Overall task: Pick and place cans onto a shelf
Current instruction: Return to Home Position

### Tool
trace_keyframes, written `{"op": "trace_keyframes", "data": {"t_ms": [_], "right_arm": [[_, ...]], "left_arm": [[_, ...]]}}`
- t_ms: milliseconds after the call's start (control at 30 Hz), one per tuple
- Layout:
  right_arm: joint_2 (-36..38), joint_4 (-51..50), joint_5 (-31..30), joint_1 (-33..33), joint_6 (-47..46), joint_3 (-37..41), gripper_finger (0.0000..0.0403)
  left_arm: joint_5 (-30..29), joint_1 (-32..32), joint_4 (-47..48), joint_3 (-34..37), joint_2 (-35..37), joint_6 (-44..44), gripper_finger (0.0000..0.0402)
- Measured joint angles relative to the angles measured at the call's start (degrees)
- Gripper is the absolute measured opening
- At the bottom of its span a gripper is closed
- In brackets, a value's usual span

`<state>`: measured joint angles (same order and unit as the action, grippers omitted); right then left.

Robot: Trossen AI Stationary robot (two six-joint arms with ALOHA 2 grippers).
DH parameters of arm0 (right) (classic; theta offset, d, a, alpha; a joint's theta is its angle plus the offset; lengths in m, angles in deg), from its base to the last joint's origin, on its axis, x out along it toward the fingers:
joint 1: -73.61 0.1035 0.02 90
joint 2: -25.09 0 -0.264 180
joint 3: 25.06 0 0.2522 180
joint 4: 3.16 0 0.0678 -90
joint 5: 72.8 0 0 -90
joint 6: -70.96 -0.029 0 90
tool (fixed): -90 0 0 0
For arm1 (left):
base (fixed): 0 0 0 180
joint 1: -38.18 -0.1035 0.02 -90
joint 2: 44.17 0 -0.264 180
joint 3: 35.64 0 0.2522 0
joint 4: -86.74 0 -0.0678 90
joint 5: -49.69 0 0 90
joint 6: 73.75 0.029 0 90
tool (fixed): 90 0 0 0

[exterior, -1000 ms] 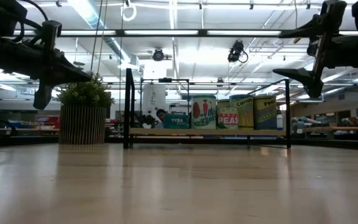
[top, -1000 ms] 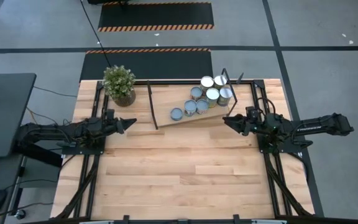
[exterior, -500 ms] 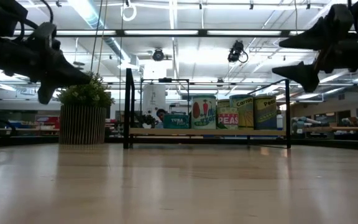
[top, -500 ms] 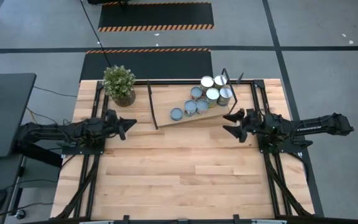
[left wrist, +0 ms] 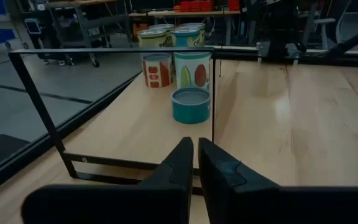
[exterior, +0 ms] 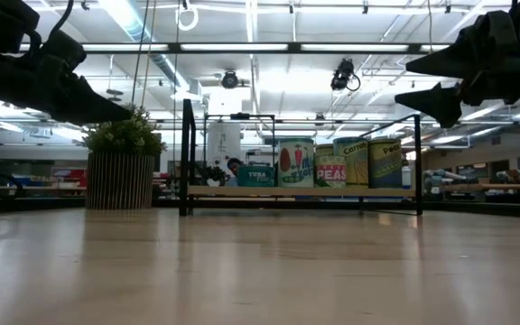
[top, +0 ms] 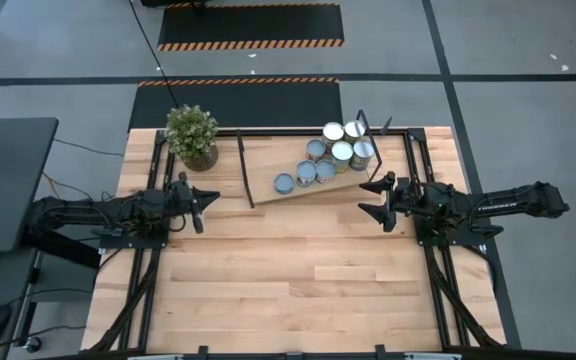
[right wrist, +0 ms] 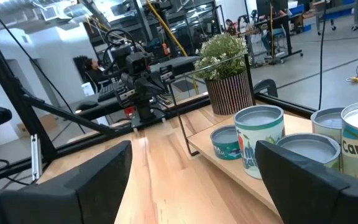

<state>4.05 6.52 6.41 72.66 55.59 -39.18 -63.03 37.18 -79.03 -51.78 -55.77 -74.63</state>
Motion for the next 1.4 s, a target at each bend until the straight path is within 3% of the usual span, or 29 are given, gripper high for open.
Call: {"op": "trace_keyframes", "data": {"t_ms": [1400], "right_arm": [[0.0, 0.02, -0.01, 0.0, 0.08, 0.0, 0.0348]], "left_arm": [[0.02, 0.26, -0.13, 0.0, 0.0, 0.03, 0.0031]]}}
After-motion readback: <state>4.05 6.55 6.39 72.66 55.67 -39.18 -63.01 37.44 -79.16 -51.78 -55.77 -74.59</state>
